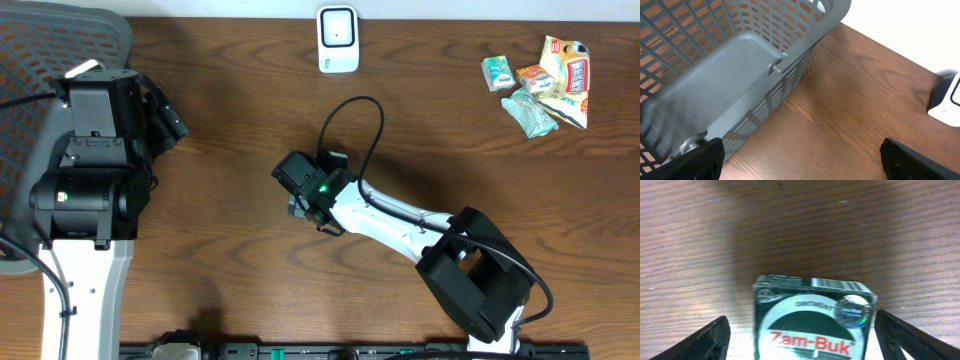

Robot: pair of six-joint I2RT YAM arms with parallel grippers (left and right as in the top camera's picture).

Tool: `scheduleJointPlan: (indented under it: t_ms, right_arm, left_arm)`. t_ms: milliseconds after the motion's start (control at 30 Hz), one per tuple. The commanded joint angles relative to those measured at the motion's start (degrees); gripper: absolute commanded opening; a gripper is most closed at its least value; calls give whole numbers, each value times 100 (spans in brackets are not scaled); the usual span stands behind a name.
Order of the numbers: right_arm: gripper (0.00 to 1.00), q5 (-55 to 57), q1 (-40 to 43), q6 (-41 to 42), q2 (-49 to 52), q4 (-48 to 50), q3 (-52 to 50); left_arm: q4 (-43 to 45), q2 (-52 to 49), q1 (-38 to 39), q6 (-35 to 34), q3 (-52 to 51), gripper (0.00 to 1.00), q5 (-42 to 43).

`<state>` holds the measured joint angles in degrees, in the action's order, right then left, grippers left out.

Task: Scan the item barcode

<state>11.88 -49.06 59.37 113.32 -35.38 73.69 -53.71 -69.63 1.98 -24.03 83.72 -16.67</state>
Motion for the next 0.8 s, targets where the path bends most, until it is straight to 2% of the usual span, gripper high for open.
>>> scheduleJointPlan:
  t_ms: [0,200,367,400,467,633,667,767]
  right_arm:
    - [83,175,37,422,26,0,-225]
    - [73,-22,7,369,26,9,-299]
    - [68,-352,83,-297,11,160,-282]
    - [63,-643,146,-553,-24,249,-278]
    - [61,-1252,308,-960,-144,341,-275]
    - [61,-3106,765,-1725,-437,442,-275]
    - [61,-3956,949,-1989,-479,527,-275]
    - [61,-5163,1217,-2295,-490,564,-275]
  left_arm:
    - [-9,39,-20,-28,74,97,-57]
    - [-9,39,-20,-28,74,98,-57]
    - [-9,39,-20,-28,74,97,-57]
    - [-9,39,-20,-28,74,98,-57]
    - [-9,39,-20,-28,74,98,-57]
    - [-9,39,-20,-28,74,98,-57]
    - [-9,39,-20,-28,74,98,-57]
    - [-9,39,-20,-28,74,98,-57]
